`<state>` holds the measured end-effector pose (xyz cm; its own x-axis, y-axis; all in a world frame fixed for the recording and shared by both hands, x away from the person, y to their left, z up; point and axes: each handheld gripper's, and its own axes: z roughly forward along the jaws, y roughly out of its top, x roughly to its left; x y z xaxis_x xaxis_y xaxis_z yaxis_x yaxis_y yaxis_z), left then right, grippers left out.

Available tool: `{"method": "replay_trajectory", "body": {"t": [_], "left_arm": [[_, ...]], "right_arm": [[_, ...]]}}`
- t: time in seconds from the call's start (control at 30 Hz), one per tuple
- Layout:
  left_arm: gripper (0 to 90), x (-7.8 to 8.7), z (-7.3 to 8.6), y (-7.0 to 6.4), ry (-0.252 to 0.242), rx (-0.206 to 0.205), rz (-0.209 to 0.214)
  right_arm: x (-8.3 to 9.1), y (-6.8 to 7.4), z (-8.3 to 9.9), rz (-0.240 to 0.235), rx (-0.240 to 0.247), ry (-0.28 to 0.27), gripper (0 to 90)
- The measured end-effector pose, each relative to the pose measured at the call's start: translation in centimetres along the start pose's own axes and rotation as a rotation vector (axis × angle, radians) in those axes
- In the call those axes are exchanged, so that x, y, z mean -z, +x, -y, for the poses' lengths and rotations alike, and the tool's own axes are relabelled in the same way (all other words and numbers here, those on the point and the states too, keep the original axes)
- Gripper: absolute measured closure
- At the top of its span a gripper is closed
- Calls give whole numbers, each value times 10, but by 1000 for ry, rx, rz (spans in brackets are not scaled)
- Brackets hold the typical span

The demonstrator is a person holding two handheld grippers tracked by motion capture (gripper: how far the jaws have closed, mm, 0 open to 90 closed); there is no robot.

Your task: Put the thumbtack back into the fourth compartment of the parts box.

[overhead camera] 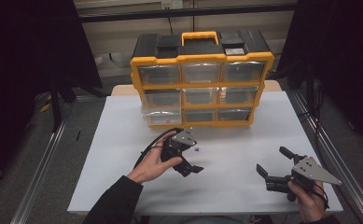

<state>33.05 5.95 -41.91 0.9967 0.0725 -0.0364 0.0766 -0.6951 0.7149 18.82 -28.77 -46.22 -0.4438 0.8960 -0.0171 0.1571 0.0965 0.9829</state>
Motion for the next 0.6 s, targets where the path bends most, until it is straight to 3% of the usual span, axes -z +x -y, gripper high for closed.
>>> {"method": "replay_trajectory", "body": {"t": [0.07,0.1,0.13,0.17,0.2,0.27,0.37,0.4,0.47,0.5,0.57,0.6], "left_arm": [[57,-4,4,2,10,-4,-7],[57,-4,5,4,40,-5,-2],[57,-8,6,6,23,-1,-20],[57,-8,7,9,68,2,12],[57,-12,9,9,43,-1,-9],[56,-13,9,14,76,-4,18],[56,-20,12,18,89,17,-13],[56,-20,12,21,112,16,18],[67,-25,15,24,94,25,1],[71,-24,15,27,123,26,32],[85,-26,16,30,124,32,33],[94,-29,16,30,108,38,15]], "right_arm": [[0,0,0,0,0,0,0],[0,0,0,-1,1,0,0],[0,0,0,-1,0,1,0],[0,0,0,0,-3,2,0],[0,0,0,-1,-1,2,0],[0,0,0,-1,-2,2,0],[0,0,0,0,2,1,0],[0,0,0,-2,-1,2,0],[0,0,0,-2,-3,3,0],[0,0,0,0,-2,3,0],[0,0,0,-2,-1,3,0],[0,0,0,-2,-1,3,0]]}}
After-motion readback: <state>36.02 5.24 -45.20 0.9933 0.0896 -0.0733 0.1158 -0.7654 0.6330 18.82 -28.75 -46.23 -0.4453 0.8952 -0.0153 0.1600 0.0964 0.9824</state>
